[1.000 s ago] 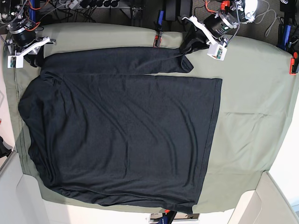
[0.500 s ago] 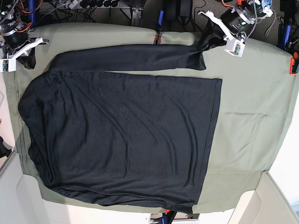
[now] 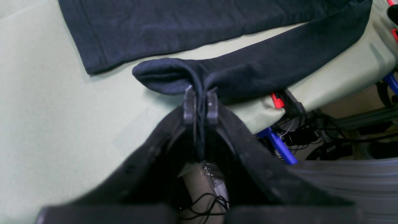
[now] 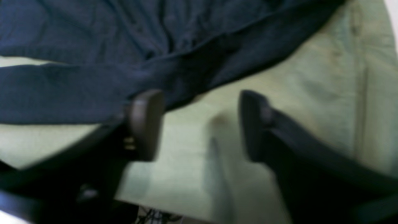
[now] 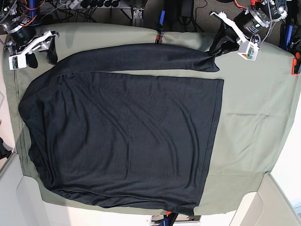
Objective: Fold the T-shirt properly
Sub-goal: 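Pull the sleeve cuff with left gripper away from the shirt body, then grasp the shirt's collar-side edge with the right gripper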
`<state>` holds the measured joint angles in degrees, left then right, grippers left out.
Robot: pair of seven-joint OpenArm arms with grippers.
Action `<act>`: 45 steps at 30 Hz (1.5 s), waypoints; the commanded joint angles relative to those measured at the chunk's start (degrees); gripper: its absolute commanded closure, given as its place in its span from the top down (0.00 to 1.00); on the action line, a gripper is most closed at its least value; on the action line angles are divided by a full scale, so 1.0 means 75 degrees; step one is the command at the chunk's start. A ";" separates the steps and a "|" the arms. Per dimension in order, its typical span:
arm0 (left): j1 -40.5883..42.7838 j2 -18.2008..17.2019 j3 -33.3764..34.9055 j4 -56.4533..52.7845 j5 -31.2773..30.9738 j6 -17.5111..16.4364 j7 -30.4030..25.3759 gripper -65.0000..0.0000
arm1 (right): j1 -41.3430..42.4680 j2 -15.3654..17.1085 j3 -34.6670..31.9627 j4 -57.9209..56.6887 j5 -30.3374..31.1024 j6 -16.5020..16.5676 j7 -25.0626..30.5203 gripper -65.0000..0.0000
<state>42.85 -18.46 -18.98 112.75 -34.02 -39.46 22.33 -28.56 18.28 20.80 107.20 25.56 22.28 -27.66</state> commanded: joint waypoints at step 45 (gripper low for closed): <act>-0.0181 -0.1781 -0.2157 0.1361 -0.2774 -0.0072 0.1055 0.00 | 0.1772 -0.0641 0.0248 -0.1851 -0.0323 -0.0382 0.0437 0.55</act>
<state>41.54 -30.96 -34.68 121.91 -53.65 -39.48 32.10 -15.68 12.67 22.26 92.49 22.63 19.27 -25.58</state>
